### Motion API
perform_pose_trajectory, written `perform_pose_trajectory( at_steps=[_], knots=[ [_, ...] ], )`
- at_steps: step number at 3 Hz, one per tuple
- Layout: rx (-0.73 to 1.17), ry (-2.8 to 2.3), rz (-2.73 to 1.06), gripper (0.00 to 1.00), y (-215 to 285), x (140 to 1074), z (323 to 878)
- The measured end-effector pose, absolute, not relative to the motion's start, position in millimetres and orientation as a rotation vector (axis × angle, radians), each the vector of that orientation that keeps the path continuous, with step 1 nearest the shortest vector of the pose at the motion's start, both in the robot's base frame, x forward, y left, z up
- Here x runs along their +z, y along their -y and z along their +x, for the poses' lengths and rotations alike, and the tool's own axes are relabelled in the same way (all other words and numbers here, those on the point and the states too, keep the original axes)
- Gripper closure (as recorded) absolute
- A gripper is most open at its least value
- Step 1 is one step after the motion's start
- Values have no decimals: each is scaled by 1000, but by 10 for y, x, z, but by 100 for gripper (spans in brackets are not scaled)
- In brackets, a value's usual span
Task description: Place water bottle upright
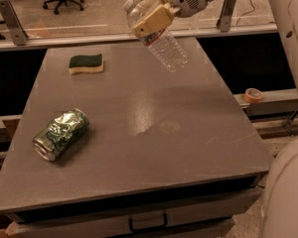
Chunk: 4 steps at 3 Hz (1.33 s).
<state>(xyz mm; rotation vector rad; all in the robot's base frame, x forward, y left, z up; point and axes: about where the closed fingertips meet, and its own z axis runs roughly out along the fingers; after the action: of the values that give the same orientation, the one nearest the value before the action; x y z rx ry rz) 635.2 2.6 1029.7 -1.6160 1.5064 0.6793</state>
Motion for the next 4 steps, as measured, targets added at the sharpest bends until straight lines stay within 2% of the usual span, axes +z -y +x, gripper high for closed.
perform_pose_trajectory(
  at_steps=[2,4],
  knots=[
    [886,-1267,-1365,100,29,10107,6179],
    [923,-929,-1162,100,279,10366,6058]
  ],
)
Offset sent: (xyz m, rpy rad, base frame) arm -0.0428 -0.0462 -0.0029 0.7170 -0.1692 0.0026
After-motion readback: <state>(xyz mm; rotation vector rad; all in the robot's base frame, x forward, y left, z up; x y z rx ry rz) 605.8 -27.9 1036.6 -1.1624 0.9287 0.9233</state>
